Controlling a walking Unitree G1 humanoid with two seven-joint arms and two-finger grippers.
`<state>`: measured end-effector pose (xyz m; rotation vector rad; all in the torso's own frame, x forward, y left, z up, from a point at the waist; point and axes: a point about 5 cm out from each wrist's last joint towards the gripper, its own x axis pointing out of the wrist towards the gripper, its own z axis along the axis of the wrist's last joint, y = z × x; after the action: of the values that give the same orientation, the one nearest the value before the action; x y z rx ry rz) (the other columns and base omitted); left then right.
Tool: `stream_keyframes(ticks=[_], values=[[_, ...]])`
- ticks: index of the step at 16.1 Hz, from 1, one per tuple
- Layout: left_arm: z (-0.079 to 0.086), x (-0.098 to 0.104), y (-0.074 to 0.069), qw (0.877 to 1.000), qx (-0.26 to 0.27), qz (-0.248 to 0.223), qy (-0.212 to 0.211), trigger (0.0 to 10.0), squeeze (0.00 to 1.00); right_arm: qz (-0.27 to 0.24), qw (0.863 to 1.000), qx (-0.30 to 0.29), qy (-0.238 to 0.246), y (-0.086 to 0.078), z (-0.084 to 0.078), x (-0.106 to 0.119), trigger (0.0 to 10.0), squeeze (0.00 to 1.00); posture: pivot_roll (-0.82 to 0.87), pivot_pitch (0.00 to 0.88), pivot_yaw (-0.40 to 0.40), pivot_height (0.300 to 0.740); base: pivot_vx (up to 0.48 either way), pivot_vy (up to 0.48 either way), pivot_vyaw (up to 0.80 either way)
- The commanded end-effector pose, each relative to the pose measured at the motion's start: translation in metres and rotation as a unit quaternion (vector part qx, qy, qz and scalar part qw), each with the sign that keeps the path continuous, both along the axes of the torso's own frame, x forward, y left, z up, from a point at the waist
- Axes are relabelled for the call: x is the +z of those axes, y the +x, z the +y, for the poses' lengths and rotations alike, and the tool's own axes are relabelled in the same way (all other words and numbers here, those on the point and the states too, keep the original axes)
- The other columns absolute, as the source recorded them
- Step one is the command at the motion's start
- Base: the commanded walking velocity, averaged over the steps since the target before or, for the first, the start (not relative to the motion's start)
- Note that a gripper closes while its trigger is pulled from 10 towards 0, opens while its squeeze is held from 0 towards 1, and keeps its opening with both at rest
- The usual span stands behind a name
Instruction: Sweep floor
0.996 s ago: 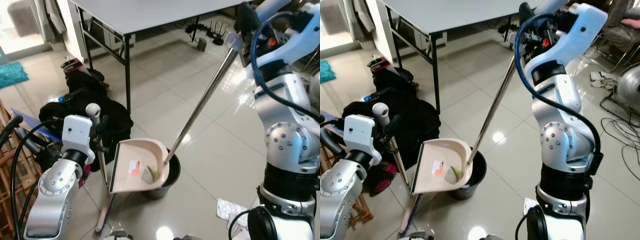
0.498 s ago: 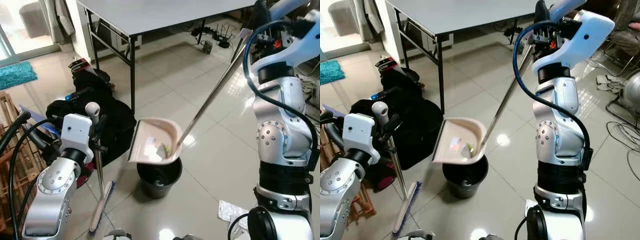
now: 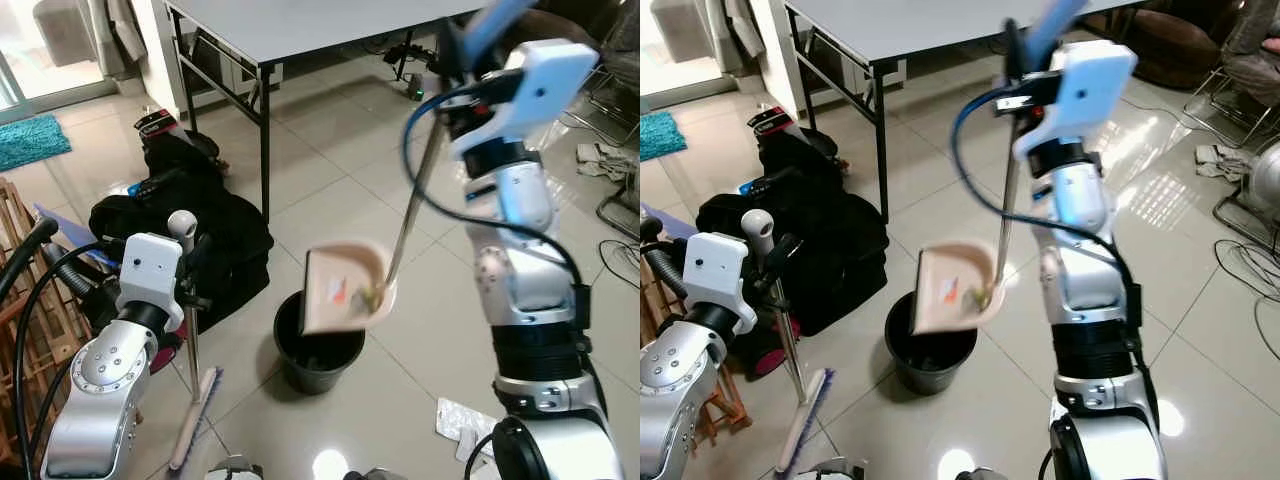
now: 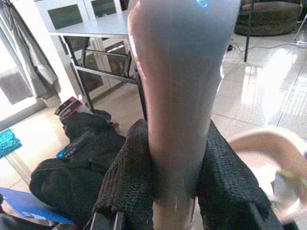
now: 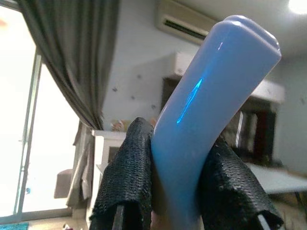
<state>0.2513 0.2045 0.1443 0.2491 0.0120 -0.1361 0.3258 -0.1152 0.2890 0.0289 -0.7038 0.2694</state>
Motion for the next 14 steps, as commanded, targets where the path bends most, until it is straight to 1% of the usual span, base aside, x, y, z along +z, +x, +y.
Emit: stream_keyframes(ticks=[1, 4, 5, 6, 7, 8, 9, 11, 13, 14], values=[[-0.005, 0.010, 0.002, 1.000, -0.016, -0.025, 0.008, 10.0, 0.00, -0.053, 0.999, 0.009, -0.004, -0.008, 0.005, 0.014, 10.0, 0.00, 0.19, 0.090, -0.088, 0.740, 0.000, 0.000, 0.00], [-0.003, 0.011, 0.001, 1.000, -0.012, -0.022, 0.009, 10.0, 0.00, -0.051, 0.998, 0.033, -0.016, -0.013, 0.016, 0.005, 10.0, 0.00, 0.19, 0.095, -0.092, 0.740, 0.000, 0.000, 0.00], [-0.004, 0.011, -0.001, 1.000, -0.014, -0.018, 0.005, 10.0, 0.00, -0.050, 0.997, 0.047, -0.034, -0.015, 0.024, 0.000, 10.0, 0.00, 0.19, 0.100, -0.098, 0.740, 0.000, 0.000, 0.00], [-0.005, 0.011, -0.001, 1.000, -0.015, -0.020, 0.005, 10.0, 0.00, -0.053, 0.996, 0.053, -0.043, -0.016, 0.028, -0.002, 10.0, 0.00, 0.20, 0.100, -0.097, 0.740, 0.000, 0.000, 0.00], [-0.004, 0.012, -0.001, 1.000, -0.013, -0.021, 0.007, 10.0, 0.00, -0.064, 0.993, 0.061, -0.079, -0.019, 0.037, -0.005, 10.0, 0.00, 0.20, 0.102, -0.097, 0.740, 0.000, 0.000, 0.00], [-0.004, 0.012, -0.001, 1.000, -0.011, -0.021, 0.006, 10.0, 0.00, -0.074, 0.989, 0.064, -0.107, -0.021, 0.042, -0.006, 10.0, 0.00, 0.20, 0.102, -0.097, 0.740, 0.000, 0.000, 0.00], [-0.004, 0.014, 0.000, 1.000, -0.006, -0.026, -0.001, 10.0, 0.00, -0.083, 0.988, 0.070, -0.114, -0.024, 0.048, -0.008, 10.0, 0.00, 0.20, 0.103, -0.095, 0.740, 0.000, 0.000, 0.00], [-0.003, 0.016, 0.001, 1.000, -0.005, -0.030, -0.001, 10.0, 0.00, -0.089, 0.986, 0.079, -0.115, -0.027, 0.058, -0.010, 10.0, 0.00, 0.20, 0.101, -0.093, 0.740, 0.000, 0.000, 0.00], [-0.004, 0.016, 0.001, 1.000, -0.007, -0.029, 0.004, 10.0, 0.00, -0.082, 0.985, 0.092, -0.120, -0.027, 0.066, -0.015, 10.0, 0.00, 0.20, 0.102, -0.098, 0.740, 0.000, 0.000, 0.00], [-0.005, 0.014, -0.001, 1.000, -0.010, -0.026, 0.009, 10.0, 0.00, -0.045, 0.980, 0.118, -0.153, -0.024, 0.079, -0.031, 10.0, 0.00, 0.20, 0.102, -0.102, 0.740, 0.000, 0.000, 0.00]])
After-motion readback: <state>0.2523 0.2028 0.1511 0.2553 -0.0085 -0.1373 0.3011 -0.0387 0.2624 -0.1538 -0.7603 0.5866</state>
